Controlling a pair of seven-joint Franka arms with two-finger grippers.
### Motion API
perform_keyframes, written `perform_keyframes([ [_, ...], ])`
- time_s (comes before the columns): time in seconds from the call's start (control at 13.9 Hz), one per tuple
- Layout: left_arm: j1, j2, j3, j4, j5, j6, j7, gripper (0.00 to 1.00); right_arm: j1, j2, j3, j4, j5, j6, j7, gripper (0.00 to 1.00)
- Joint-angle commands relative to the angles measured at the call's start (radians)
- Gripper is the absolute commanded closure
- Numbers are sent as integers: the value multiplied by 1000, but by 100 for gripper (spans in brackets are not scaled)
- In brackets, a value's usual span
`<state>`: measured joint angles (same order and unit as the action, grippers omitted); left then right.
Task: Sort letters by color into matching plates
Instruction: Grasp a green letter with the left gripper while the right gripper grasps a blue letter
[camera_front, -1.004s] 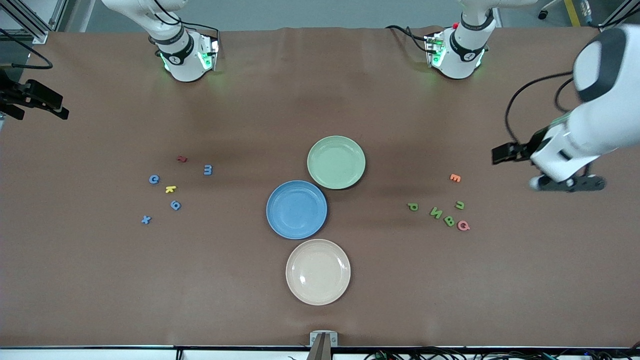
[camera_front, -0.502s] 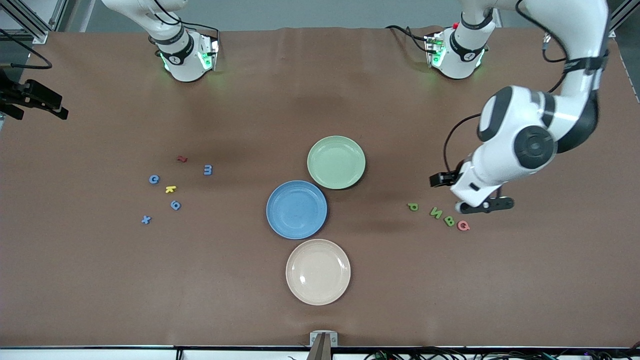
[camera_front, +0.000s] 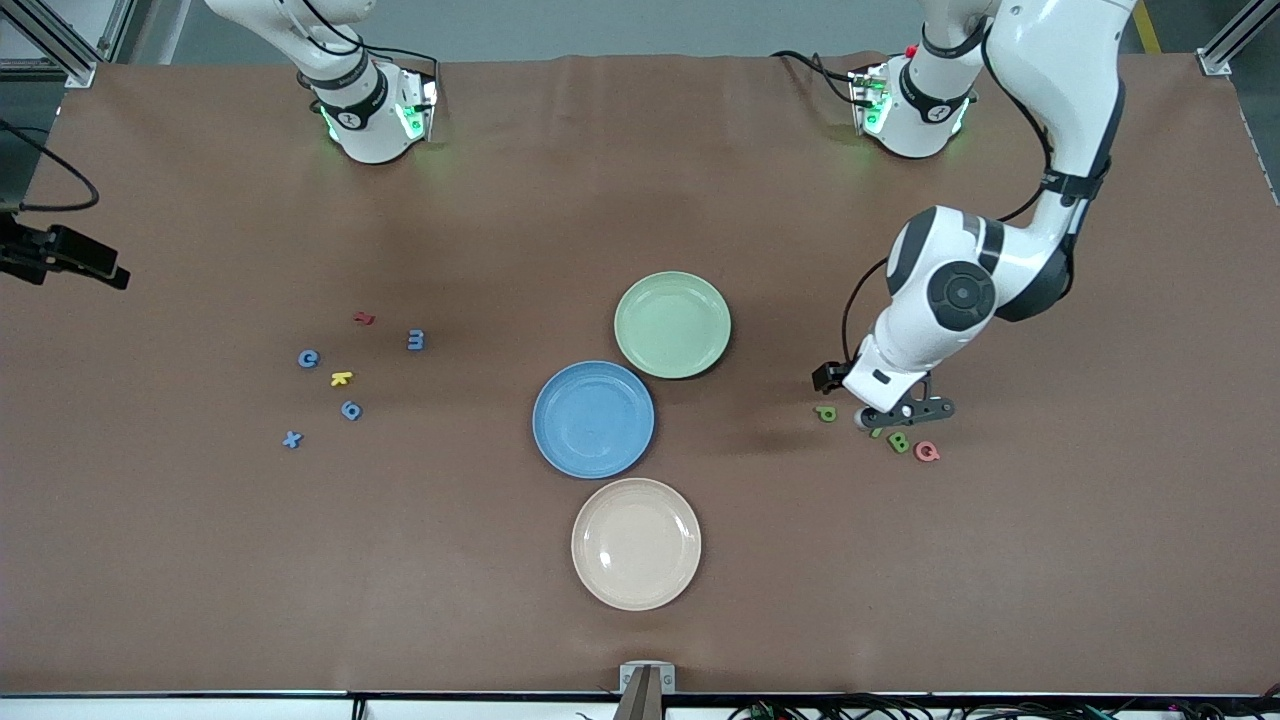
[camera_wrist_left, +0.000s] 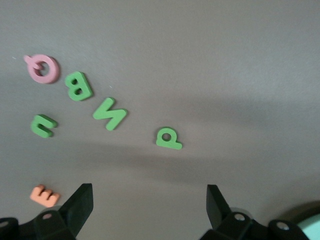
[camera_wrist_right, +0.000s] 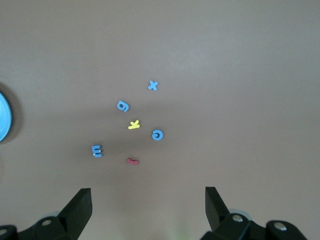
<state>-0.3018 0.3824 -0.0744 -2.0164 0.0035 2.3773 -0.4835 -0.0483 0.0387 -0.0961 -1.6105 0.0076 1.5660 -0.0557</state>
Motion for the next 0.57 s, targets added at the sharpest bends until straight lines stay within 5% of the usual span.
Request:
perform_keyframes([
  [0.0,-8,41,5,-2,47,49,-38,0,-19,96,7,20,11,26,-4,0],
  [0.22,-11,114,5,14,47,123,-40,0,-8,112,7,-23,6,46,8,0],
  [0.5,-10,194,5,93,47,126,-43,0,-2,44,10,-251,9,223,13,0],
])
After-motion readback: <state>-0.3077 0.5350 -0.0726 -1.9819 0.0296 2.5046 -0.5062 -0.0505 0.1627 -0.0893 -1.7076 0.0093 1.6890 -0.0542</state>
